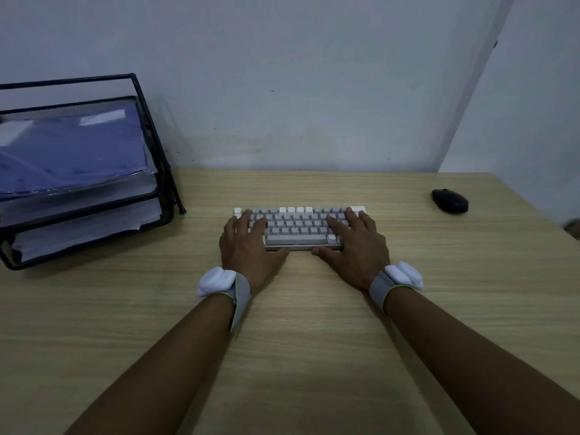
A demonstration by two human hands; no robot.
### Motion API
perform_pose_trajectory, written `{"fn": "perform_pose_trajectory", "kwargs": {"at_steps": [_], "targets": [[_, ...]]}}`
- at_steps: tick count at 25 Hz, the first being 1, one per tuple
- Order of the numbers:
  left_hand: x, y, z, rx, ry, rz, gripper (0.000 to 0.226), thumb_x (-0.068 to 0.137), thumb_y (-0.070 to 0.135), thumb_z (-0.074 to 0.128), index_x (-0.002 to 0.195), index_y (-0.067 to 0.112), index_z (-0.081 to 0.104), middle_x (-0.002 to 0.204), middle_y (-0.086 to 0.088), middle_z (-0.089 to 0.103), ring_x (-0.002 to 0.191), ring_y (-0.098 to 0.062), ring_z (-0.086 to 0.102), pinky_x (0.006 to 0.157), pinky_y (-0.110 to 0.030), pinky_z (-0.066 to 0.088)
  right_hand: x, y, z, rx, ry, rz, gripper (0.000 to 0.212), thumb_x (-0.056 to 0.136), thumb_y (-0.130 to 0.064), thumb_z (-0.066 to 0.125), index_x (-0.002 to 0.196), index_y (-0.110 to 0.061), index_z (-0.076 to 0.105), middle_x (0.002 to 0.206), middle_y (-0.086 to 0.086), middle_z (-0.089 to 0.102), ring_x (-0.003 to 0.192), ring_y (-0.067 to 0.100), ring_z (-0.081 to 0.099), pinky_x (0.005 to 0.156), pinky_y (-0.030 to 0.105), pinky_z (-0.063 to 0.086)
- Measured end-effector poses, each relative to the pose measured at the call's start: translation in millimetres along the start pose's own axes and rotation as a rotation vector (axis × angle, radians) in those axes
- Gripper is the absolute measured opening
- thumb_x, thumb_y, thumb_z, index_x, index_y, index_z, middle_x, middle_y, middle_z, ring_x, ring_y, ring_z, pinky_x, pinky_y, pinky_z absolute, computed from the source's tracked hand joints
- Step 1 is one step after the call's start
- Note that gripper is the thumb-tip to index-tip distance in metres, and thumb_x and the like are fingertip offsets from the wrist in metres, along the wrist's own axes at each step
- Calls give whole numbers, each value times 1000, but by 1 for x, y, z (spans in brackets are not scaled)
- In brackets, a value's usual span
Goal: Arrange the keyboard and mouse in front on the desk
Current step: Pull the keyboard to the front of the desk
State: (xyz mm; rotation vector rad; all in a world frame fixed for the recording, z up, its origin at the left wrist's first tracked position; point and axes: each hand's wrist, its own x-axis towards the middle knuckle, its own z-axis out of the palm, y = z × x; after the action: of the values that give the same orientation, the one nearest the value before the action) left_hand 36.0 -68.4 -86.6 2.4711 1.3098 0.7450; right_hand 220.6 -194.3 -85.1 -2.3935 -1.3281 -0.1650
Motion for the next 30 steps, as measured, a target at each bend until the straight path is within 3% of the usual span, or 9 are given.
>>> {"fn": "perform_pose_trajectory", "kwargs": {"at_steps": [7,14,21,30], "targets": [[5,3,7,40,-54,79,73,79,60,60,141,28,41,158,0,26,145,-28,14,116,-47,15,-4,3,2,2,34,63,81,73,-79,51,143,-38,41,160,5,29,147,31,18,111,53,30],[3,-1,7,91,-63,189,53,86,55,53,138,45,43,157,1,29,142,-29,16,115,-47,15,-10,-3,-5,1,49,95,78,73,-72,55,140,-35,44,158,4,33,147,30,20,111,52,29],[-1,-2,7,110,28,282,46,81,55,55,127,47,53,140,6,48,127,-29,33,100,-47,29,-18,-8,-14,19,85,134,74,67,-64,58,133,-31,48,150,4,40,143,28,24,108,52,32],[-5,-2,7,84,65,296,45,77,58,55,120,45,56,128,10,50,120,-25,36,96,-46,29,-26,-10,-15,29,121,147,74,62,-65,53,128,-30,51,146,4,44,140,28,29,105,53,33]]}}
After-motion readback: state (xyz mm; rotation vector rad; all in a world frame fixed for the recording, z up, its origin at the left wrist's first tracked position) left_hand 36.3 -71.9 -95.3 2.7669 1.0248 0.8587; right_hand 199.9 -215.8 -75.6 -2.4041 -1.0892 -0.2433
